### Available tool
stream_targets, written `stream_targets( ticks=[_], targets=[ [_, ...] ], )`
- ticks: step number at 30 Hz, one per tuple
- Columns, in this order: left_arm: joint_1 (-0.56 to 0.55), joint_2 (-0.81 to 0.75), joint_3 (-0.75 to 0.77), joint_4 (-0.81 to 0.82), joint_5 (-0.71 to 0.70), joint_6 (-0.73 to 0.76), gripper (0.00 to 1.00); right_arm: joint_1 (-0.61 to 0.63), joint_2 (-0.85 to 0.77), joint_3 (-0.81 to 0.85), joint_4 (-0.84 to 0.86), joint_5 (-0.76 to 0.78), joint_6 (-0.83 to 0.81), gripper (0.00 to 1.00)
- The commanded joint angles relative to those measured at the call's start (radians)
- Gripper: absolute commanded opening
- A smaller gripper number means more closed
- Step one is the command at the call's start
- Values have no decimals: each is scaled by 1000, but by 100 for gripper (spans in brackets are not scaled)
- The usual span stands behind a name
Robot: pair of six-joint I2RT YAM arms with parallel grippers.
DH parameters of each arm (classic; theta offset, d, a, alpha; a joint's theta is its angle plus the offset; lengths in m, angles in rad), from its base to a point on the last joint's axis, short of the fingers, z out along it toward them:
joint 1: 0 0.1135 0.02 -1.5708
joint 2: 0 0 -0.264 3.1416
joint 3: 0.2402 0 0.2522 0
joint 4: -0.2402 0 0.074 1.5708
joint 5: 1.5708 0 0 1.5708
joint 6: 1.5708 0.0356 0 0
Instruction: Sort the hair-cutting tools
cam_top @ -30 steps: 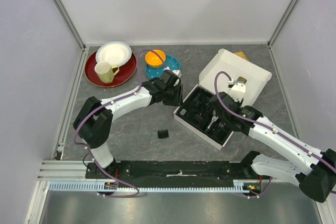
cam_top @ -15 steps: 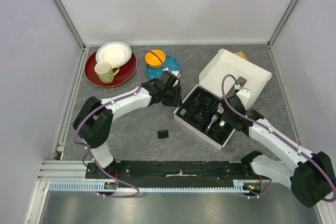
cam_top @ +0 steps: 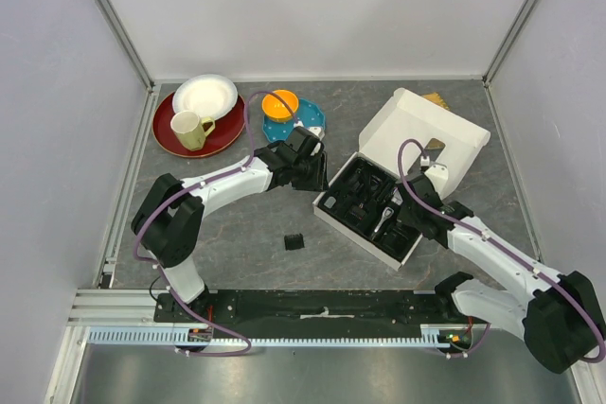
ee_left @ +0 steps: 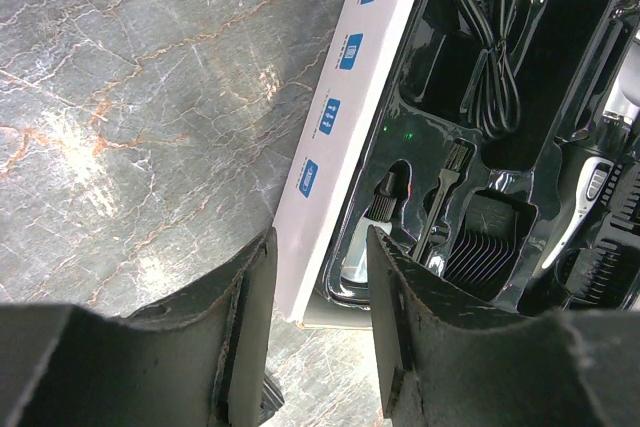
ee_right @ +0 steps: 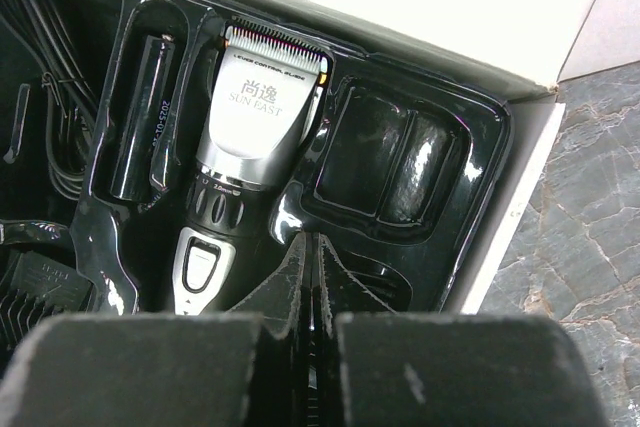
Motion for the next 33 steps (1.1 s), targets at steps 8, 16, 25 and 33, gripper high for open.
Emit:
stream_targets(
  ticks=[8, 16, 25, 33],
  targets=[
    [9, -67, 12, 30, -17, -22, 47, -4, -44, 68, -45, 25, -12, 8],
    [12, -157, -19, 16, -52, -36, 48, -4, -89, 225, -114, -40, -67, 43],
    [33, -407, -163, -29, -229, -108, 52, 149, -106, 213, 35, -251, -161, 61],
    [133, -627, -298, -146, -302, -135, 58, 449, 83, 245, 198, -213, -166, 78]
  ],
)
